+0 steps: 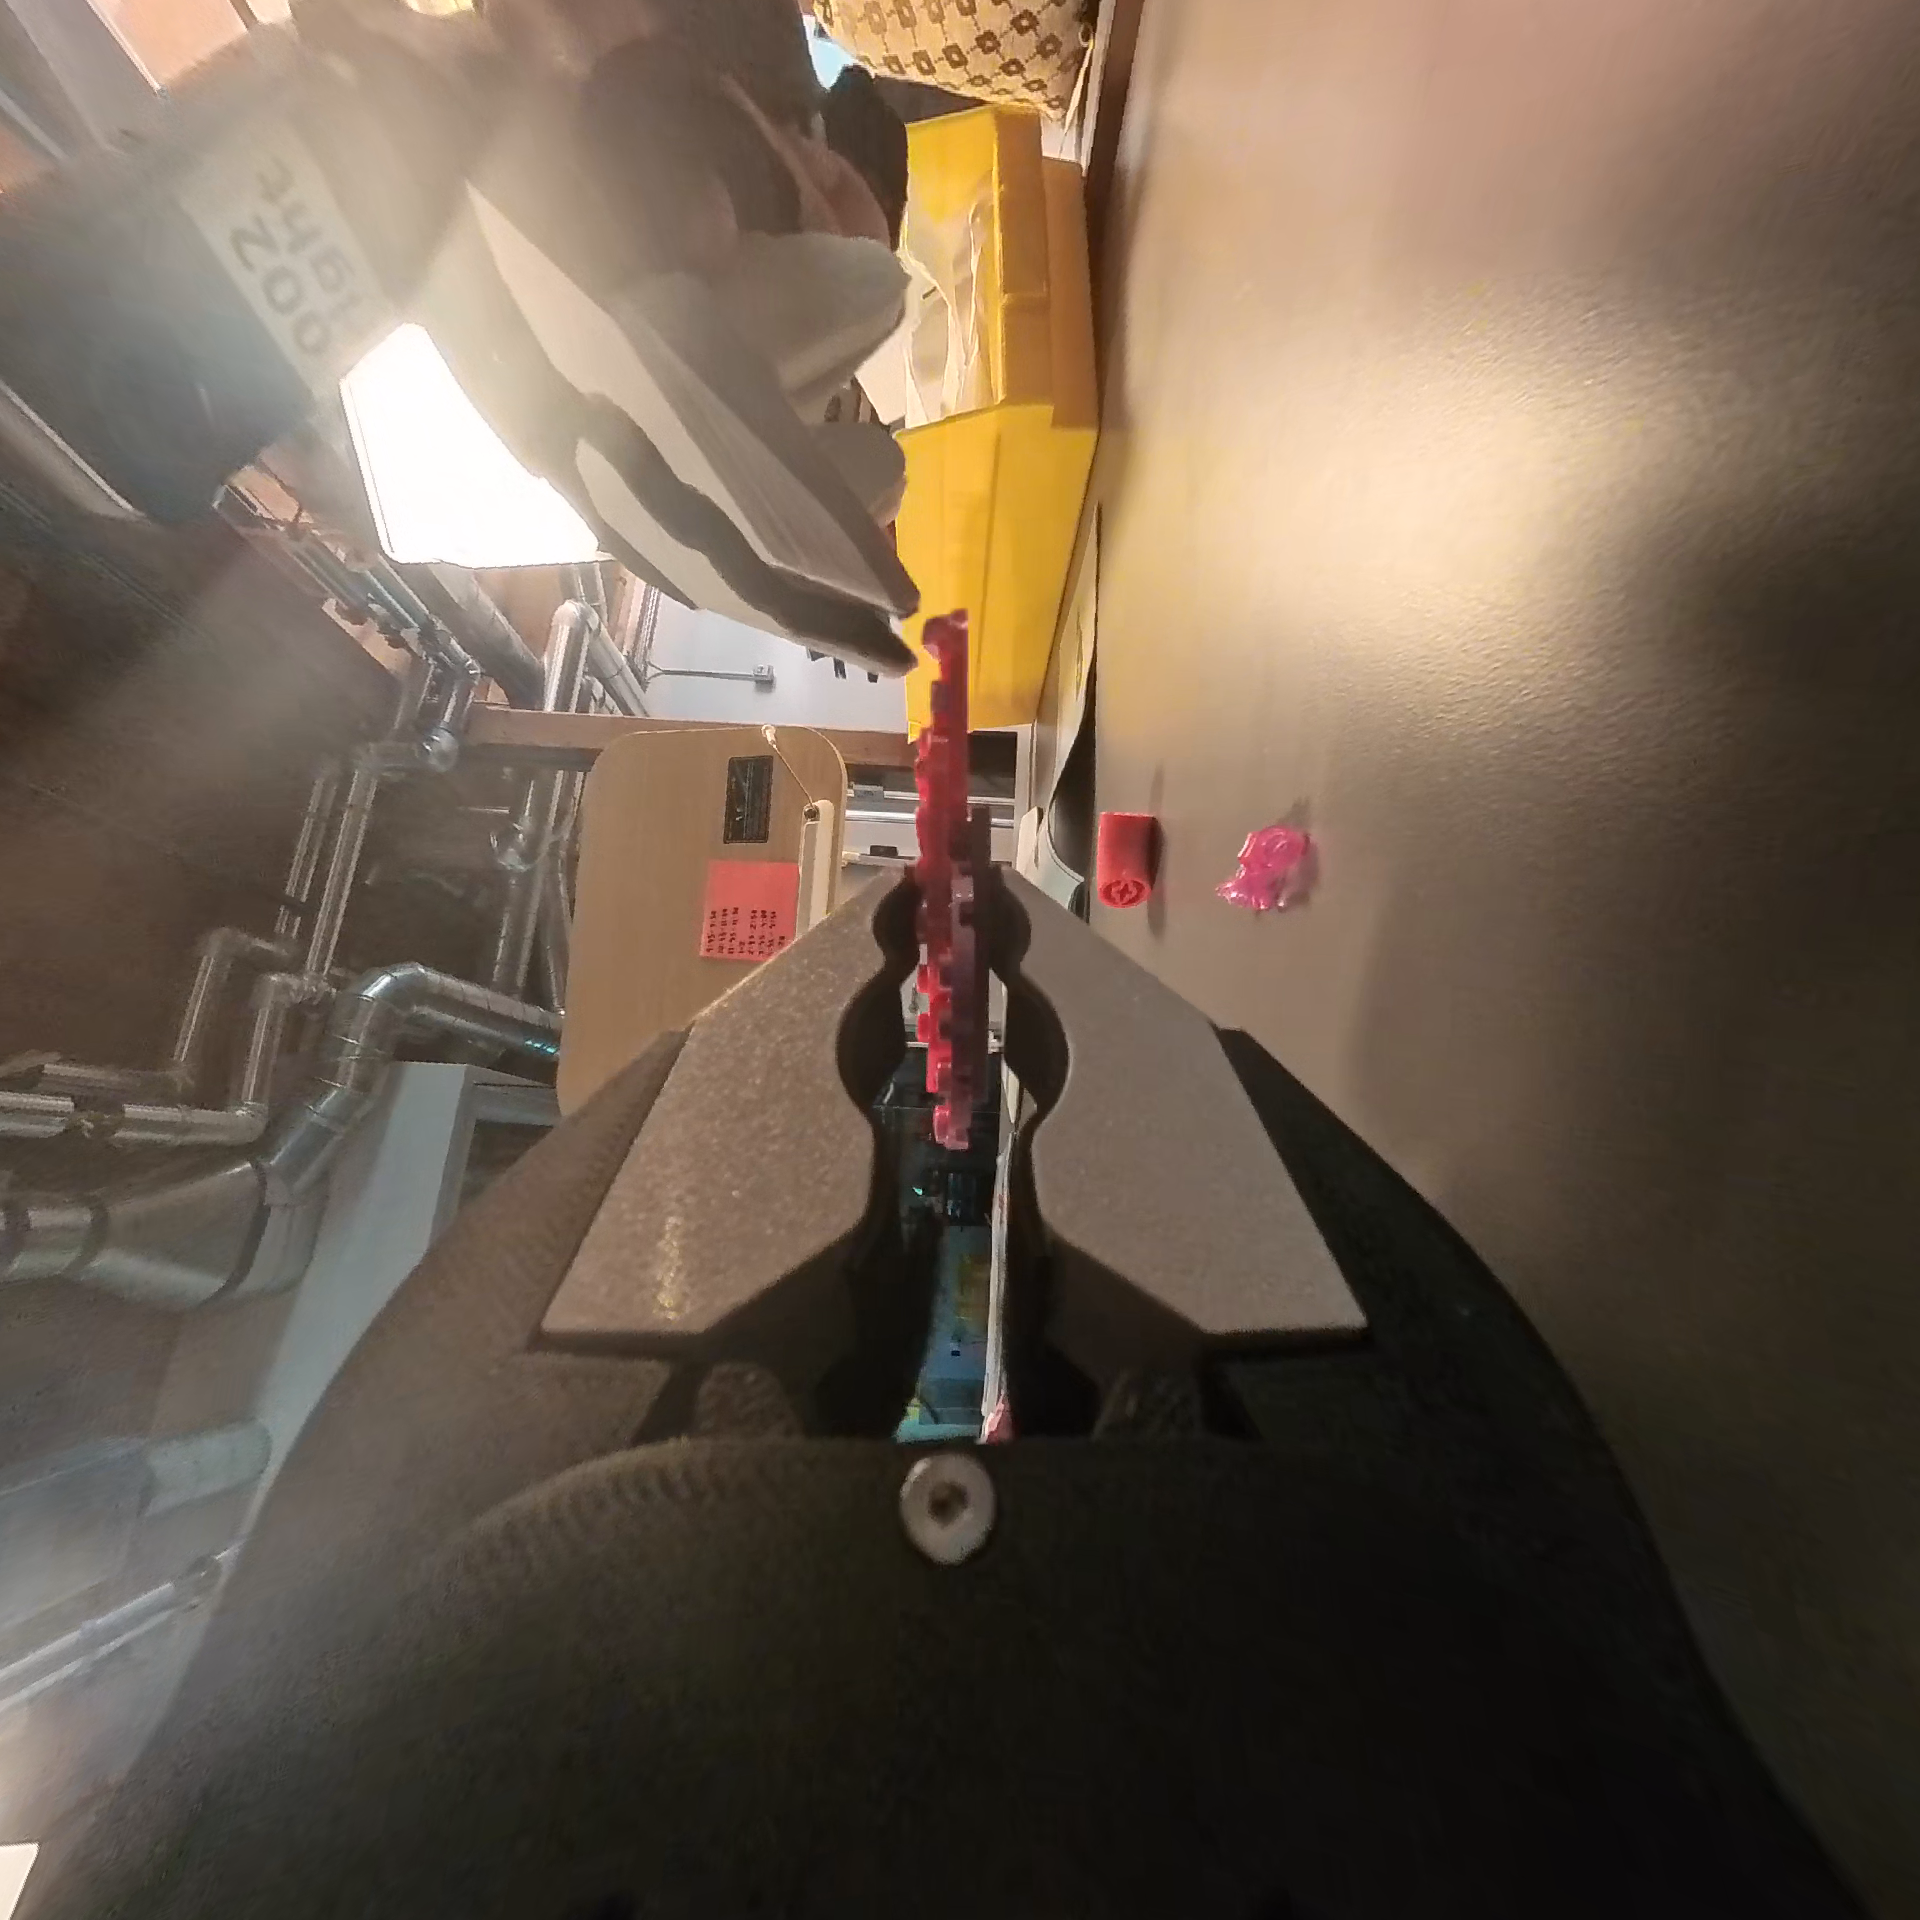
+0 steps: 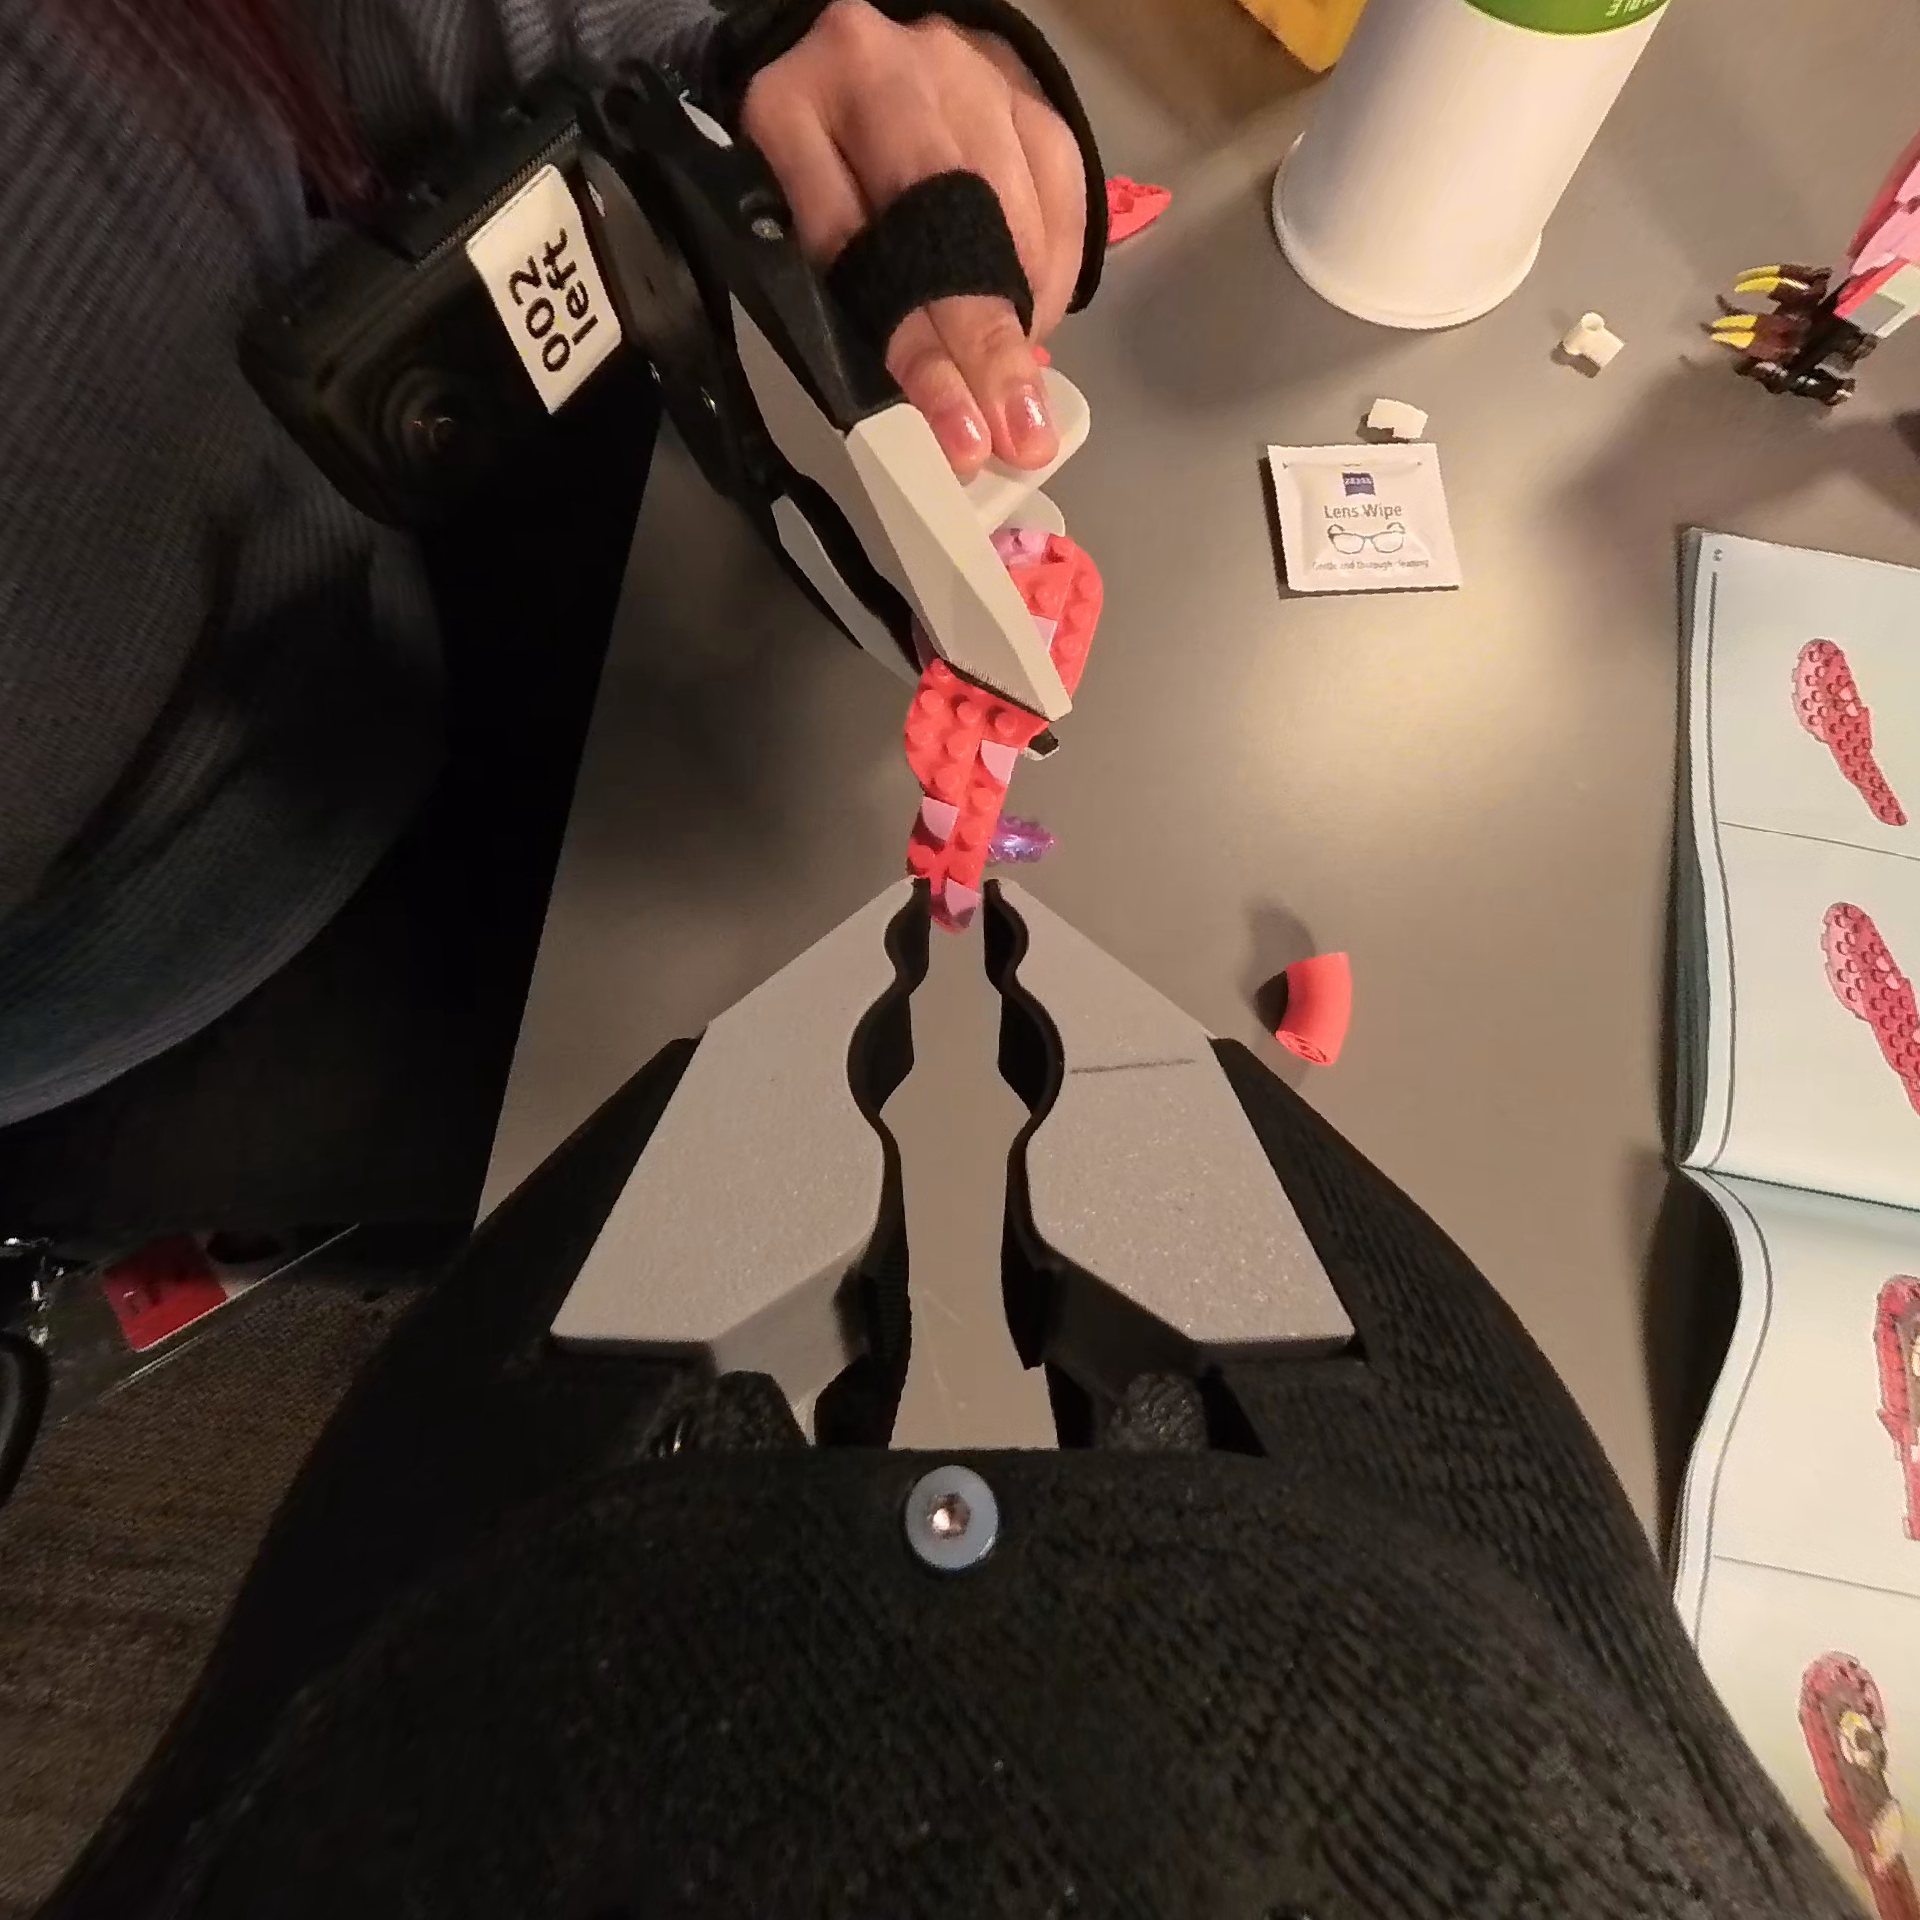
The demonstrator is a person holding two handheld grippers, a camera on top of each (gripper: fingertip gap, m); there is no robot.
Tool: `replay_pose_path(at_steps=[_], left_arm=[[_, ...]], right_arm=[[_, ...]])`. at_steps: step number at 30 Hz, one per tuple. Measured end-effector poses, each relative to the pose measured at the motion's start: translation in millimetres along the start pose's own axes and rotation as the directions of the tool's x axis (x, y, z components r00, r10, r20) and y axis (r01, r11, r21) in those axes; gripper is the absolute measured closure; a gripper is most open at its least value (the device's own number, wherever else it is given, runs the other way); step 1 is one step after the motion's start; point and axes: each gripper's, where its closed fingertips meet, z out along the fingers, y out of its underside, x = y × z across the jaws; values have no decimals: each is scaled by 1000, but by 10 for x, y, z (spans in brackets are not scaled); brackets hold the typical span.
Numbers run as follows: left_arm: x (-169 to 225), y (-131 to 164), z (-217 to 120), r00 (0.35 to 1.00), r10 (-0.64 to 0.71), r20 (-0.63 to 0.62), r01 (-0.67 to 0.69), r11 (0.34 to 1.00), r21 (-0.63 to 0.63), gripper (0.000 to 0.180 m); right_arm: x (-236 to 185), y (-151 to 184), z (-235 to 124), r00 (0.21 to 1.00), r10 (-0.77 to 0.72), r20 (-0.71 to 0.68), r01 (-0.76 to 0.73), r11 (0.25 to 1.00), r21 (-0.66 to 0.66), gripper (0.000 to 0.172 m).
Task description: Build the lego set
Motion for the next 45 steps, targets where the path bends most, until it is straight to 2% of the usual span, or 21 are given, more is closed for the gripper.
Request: replay_pose_path(at_steps=[3, 6, 8, 11, 13, 16, 18, 20, 26, 29, 34, 40, 45], left_arm=[[9, 29, 11, 1000, 0, -4, 0, 1000, -16, 169], [9, 77, 23, 1000, -14, -5, 14, 999, -40, 169], [-6, 111, 28, 999, -36, -2, 36, 998, -55, 169], [-30, 137, 29, 998, -64, 5, 64, 996, -61, 169], [-34, 147, 32, 997, -72, 7, 72, 995, -65, 170], [-28, 150, 34, 997, -76, 4, 76, 995, -66, 169], [-26, 152, 34, 997, -76, 4, 76, 995, -67, 169], [-20, 156, 35, 997, -77, 1, 76, 995, -70, 169], [-14, 153, 36, 997, -80, -2, 79, 995, -68, 170], [-8, 151, 36, 996, -93, -8, 93, 994, -66, 169], [-8, 150, 31, 992, -124, -15, 123, 990, -63, 170], [37, 164, 33, 993, -111, -36, 108, 991, -74, 170], [59, 174, 36, 993, -107, -46, 103, 991, -80, 170]], right_arm=[[22, -31, -38, 999, -10, -50, 12, 1000, 25, 153], [62, -63, -37, 971, -120, -209, 129, 991, 30, 136], [103, -28, 12, 894, -264, -361, 268, 963, -42, 127], [121, 26, 81, 724, -464, -511, 433, 882, -186, 119], [135, 38, 103, 612, -553, -566, 497, 825, -268, 119], [160, 27, 125, 506, -610, -610, 536, 776, -332, 131], [175, 3, 126, 465, -627, -625, 551, 758, -350, 143], [218, 1, 117, 436, -638, -634, 547, 748, -376, 147], [254, -8, 78, 389, -655, -648, 558, 727, -400, 166], [251, -10, 73, 386, -651, -653, 556, 729, -398, 166], [250, -22, 60, 334, -672, -661, 563, 705, -432, 167], [266, 15, 84, 188, -787, -588, 575, 573, -584, 168], [278, 37, 95, 166, -812, -559, 564, 543, -622, 169]])
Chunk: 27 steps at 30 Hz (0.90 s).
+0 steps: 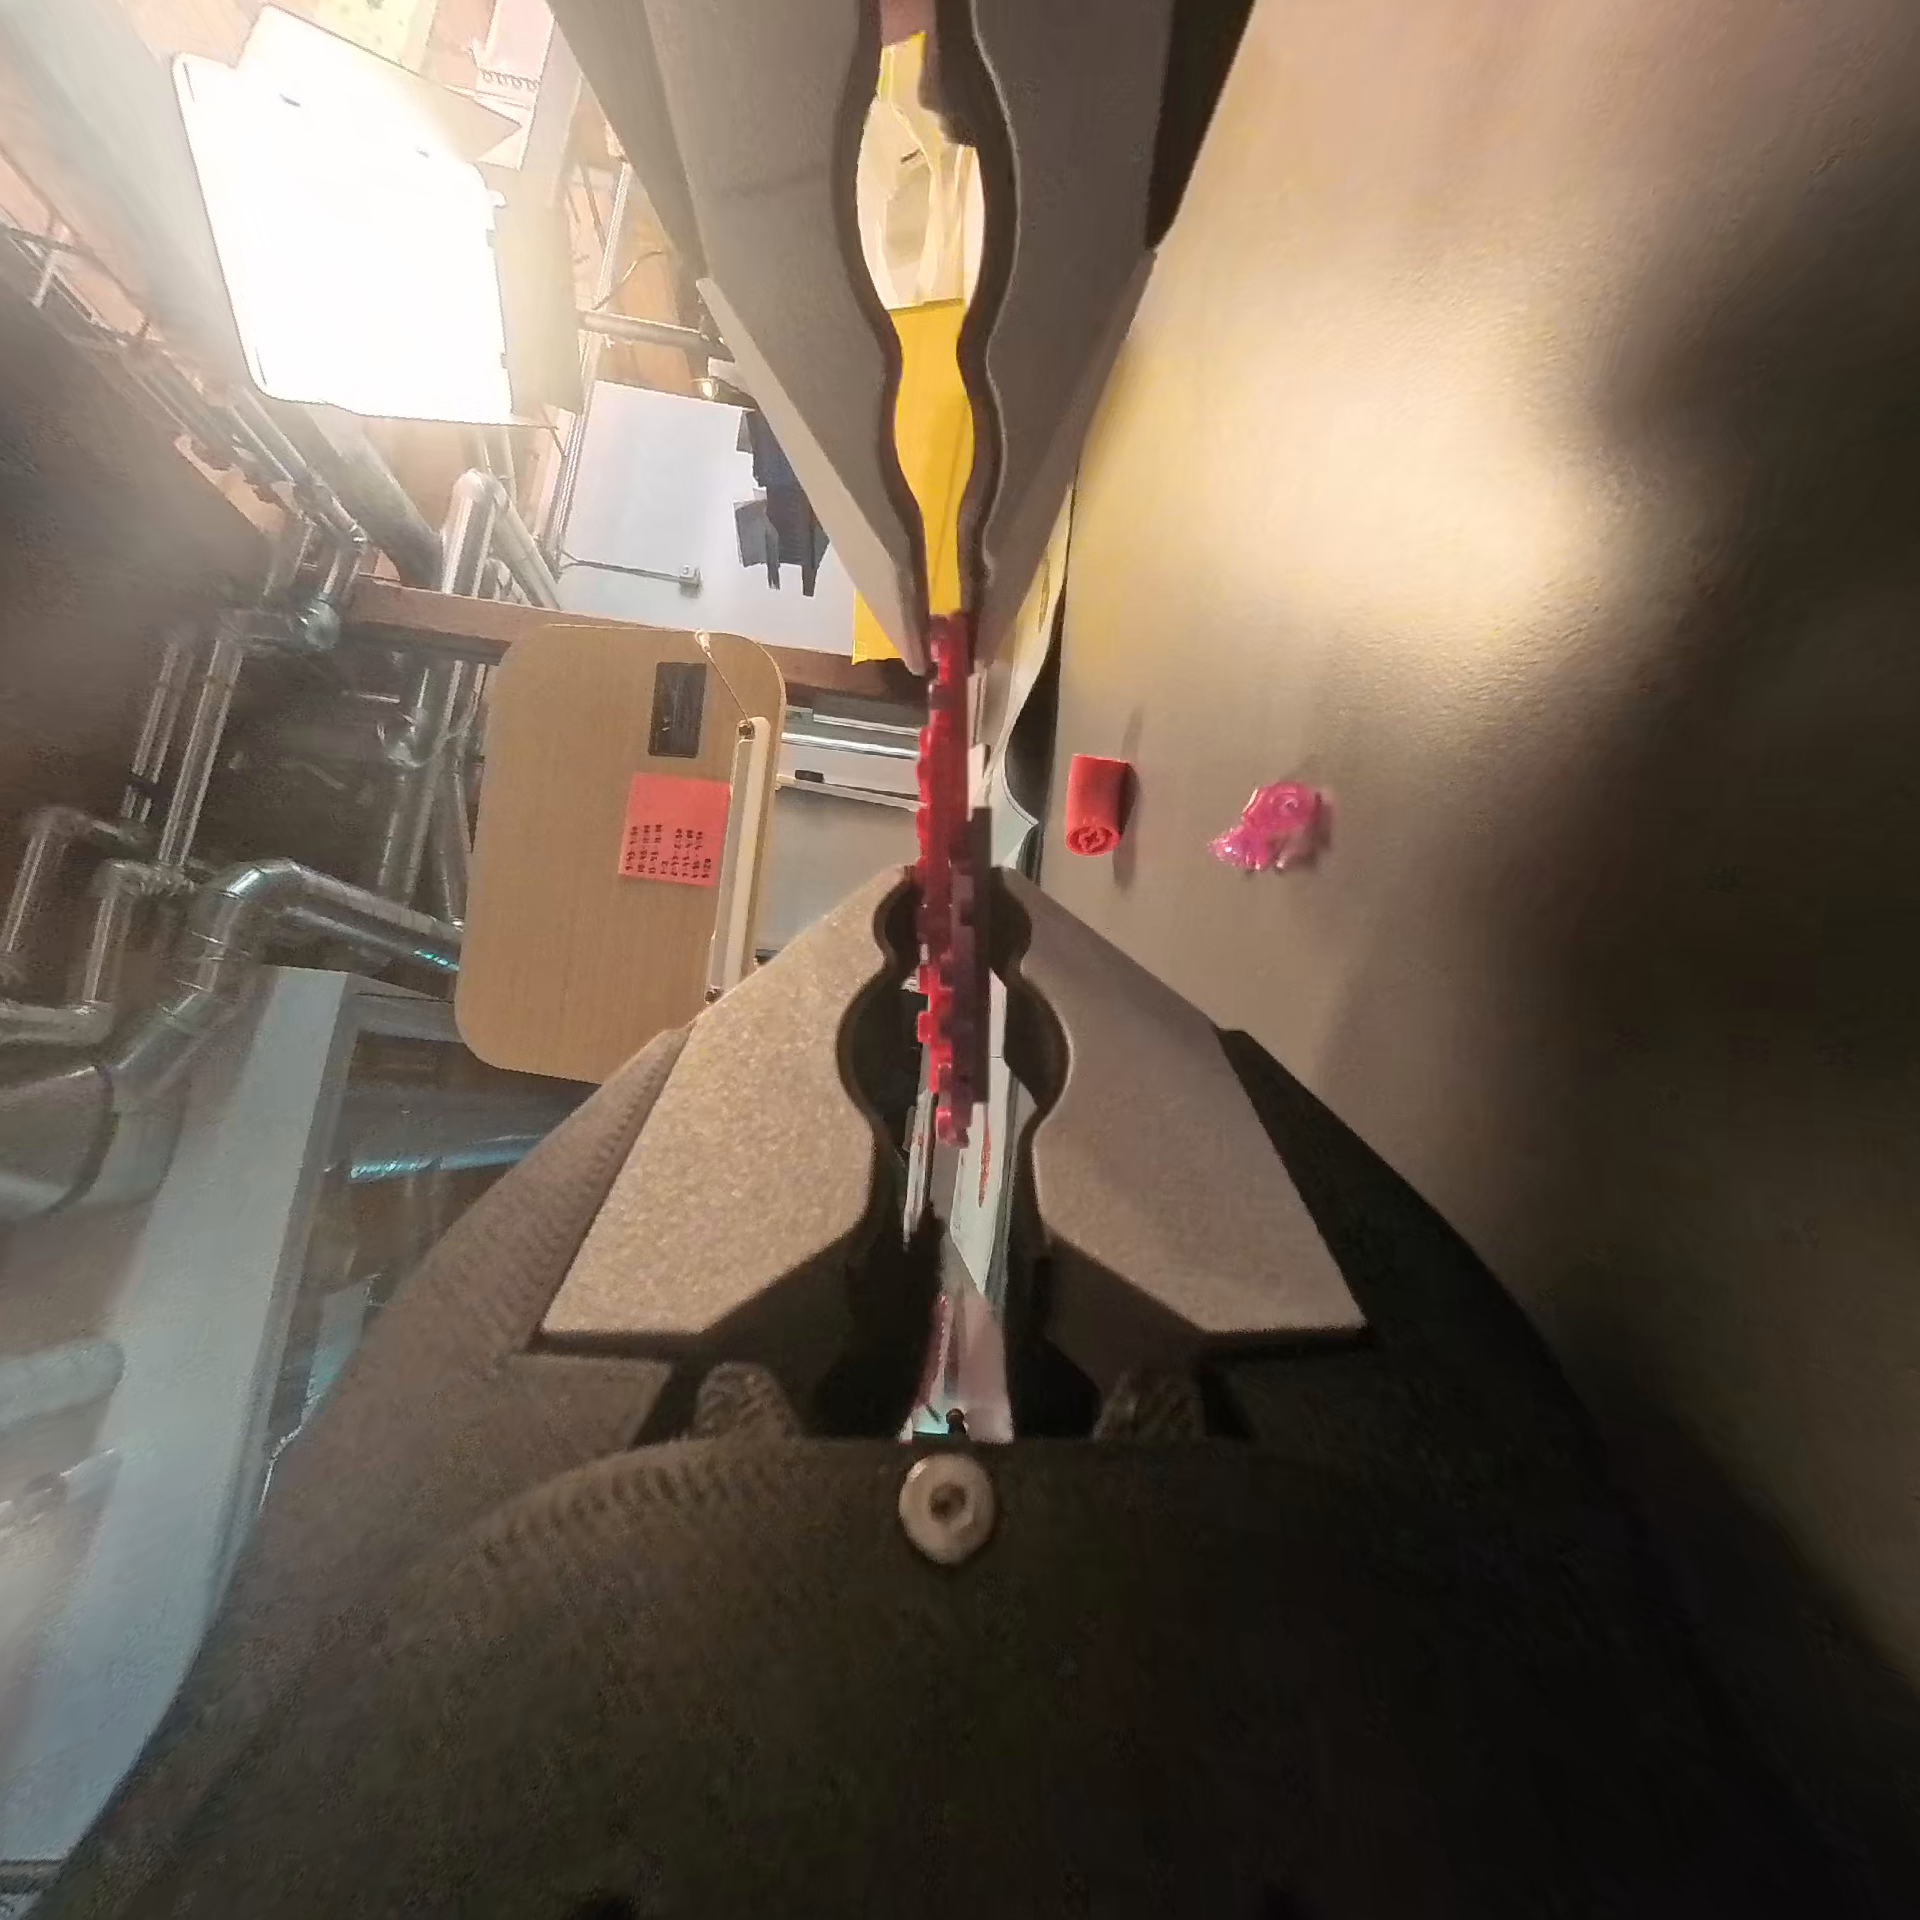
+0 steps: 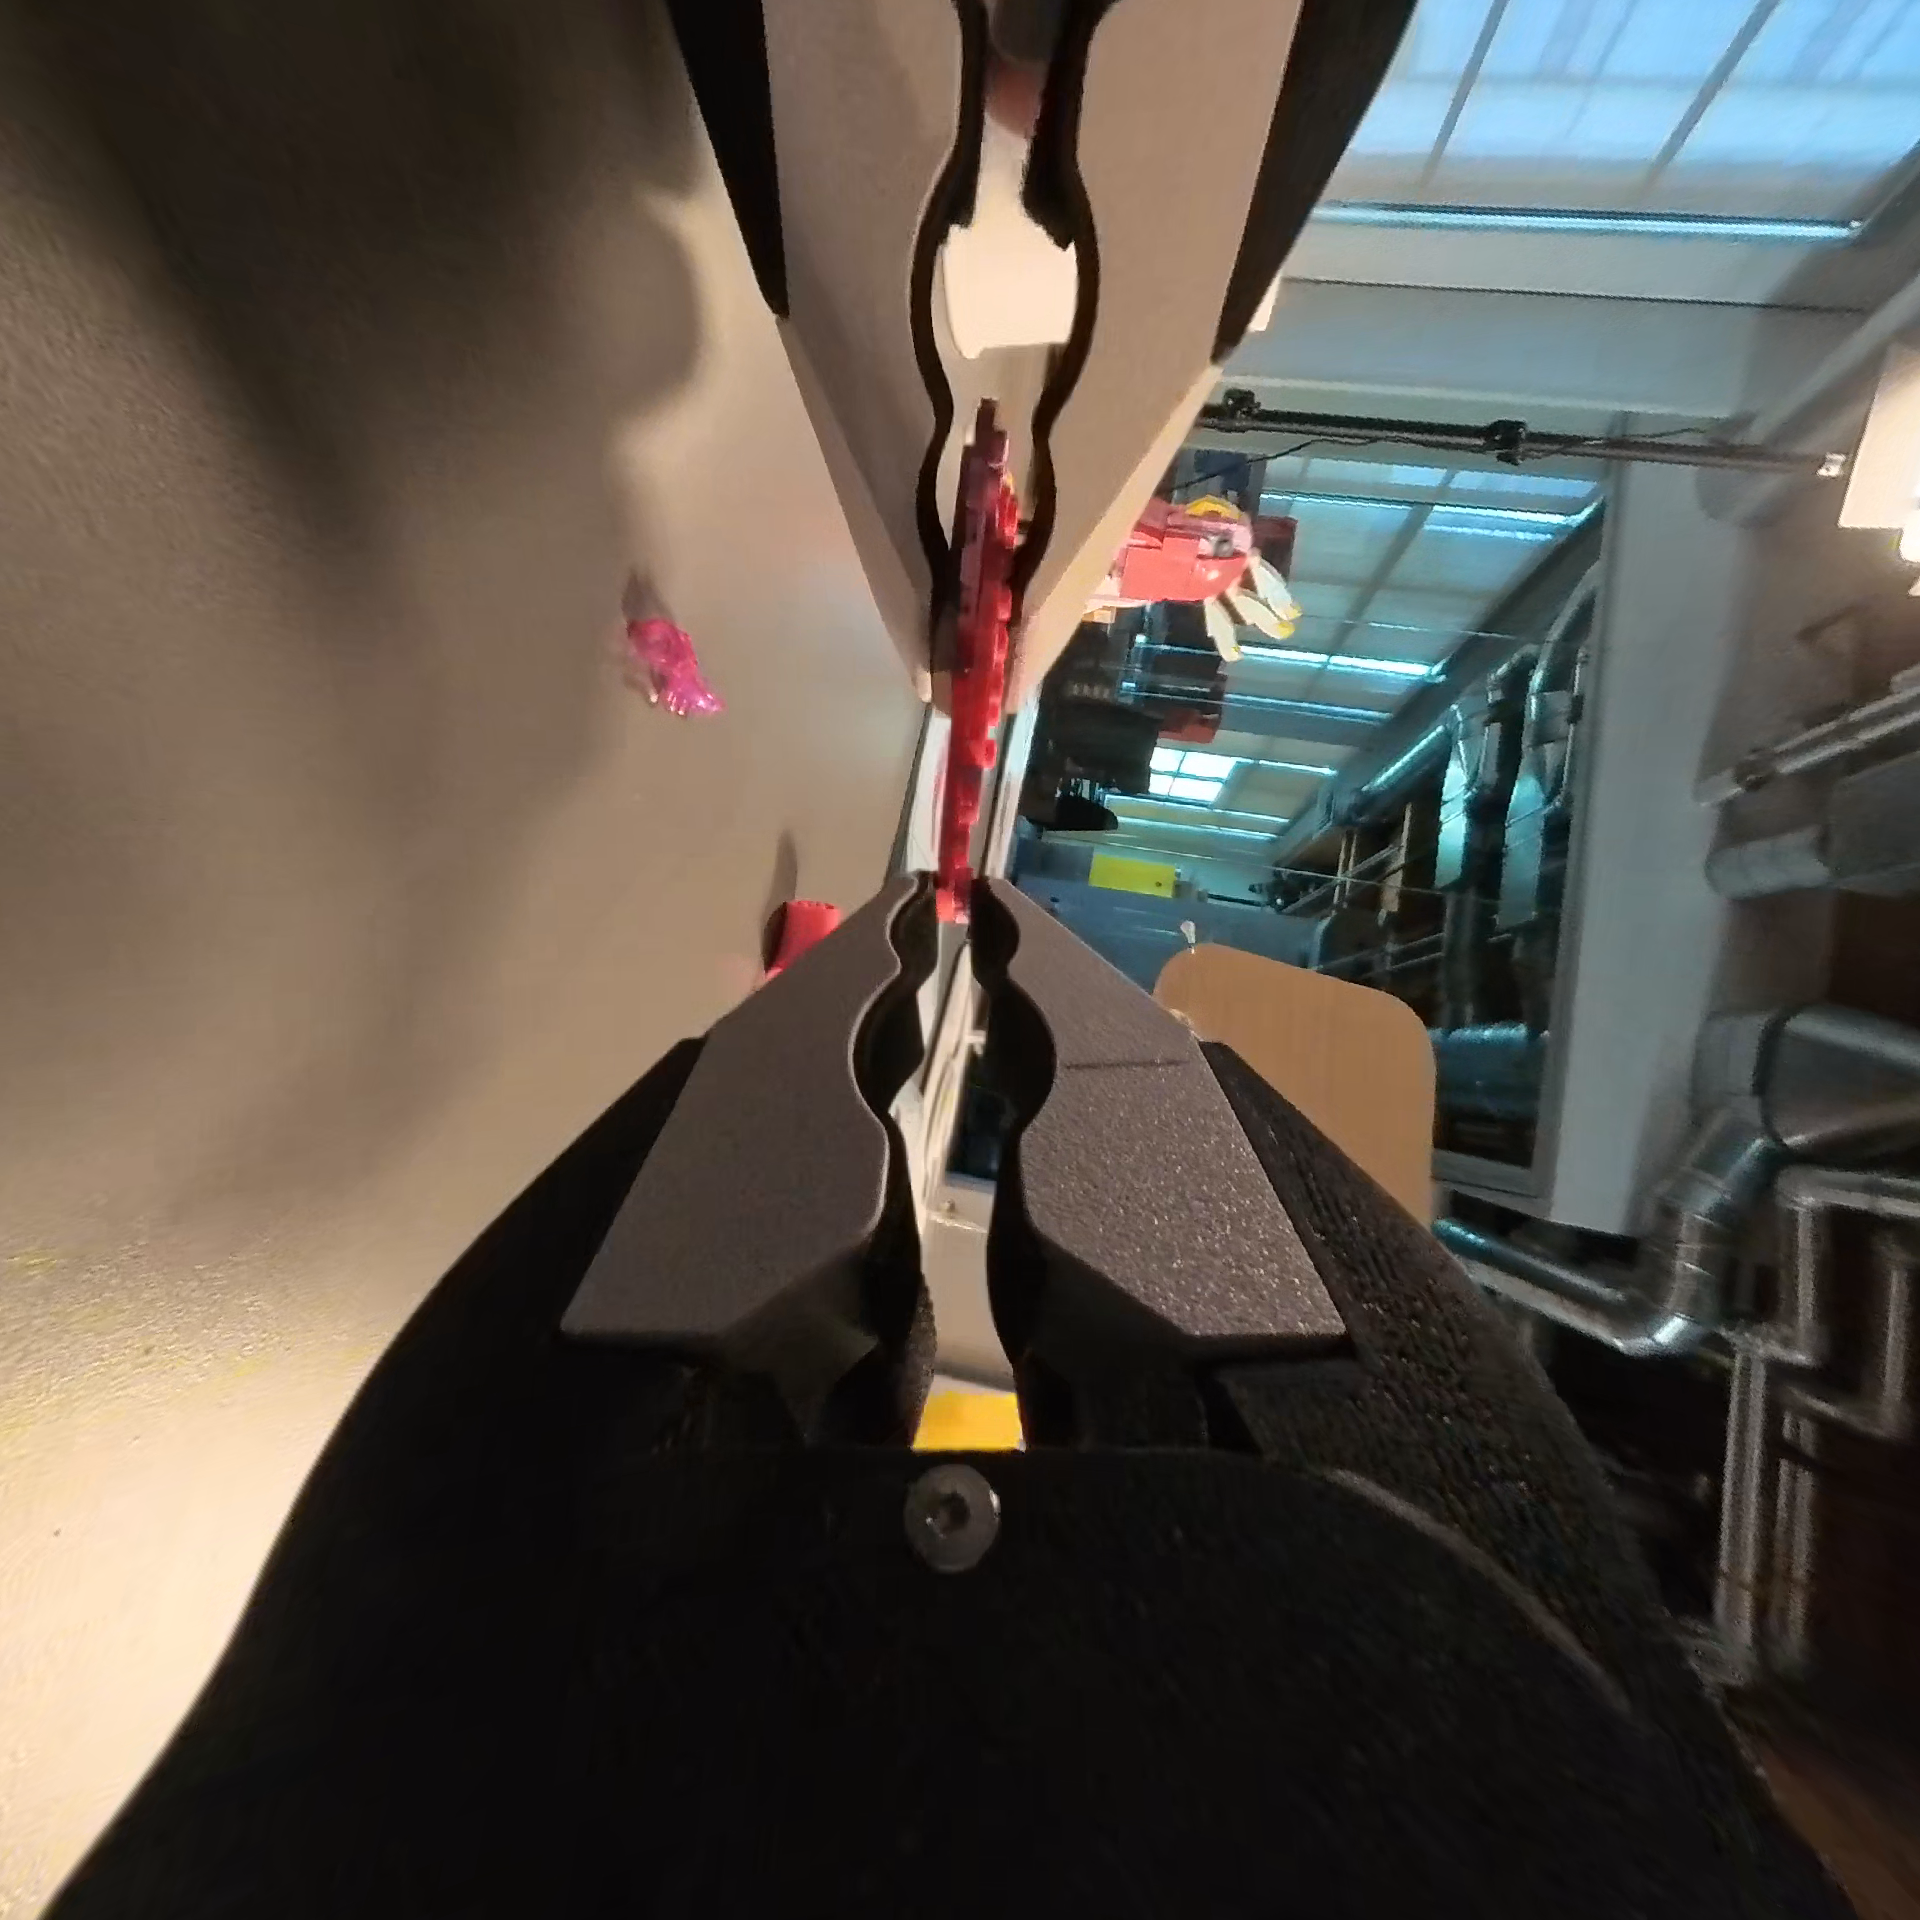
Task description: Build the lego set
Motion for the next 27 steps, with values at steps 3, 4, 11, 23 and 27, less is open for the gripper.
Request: replay_pose_path(at_steps=[3, 4, 11, 23, 27], left_arm=[[44, 19, 11, 1000, 11, -20, -11, 1000, -11, 170], [47, 23, 17, 1000, 12, -21, -12, 1000, -15, 170], [-3, 67, 18, 999, -47, -12, 47, 999, -19, 170], [25, 48, 12, 999, -45, -26, 45, 999, -6, 170], [30, 38, 6, 997, -66, -38, 67, 998, 6, 170]], right_arm=[[-47, 5, 23, 1000, 19, 21, -19, 1000, 14, 168], [-59, 8, 28, 998, 61, 25, -61, 998, 24, 168], [-42, 57, -3, 940, 340, 38, -342, 937, 66, 135], [-38, -8, 5, 971, 240, 10, -240, 966, 93, 159], [-18, -9, -5, 962, 269, 36, -271, 957, 102, 167]])
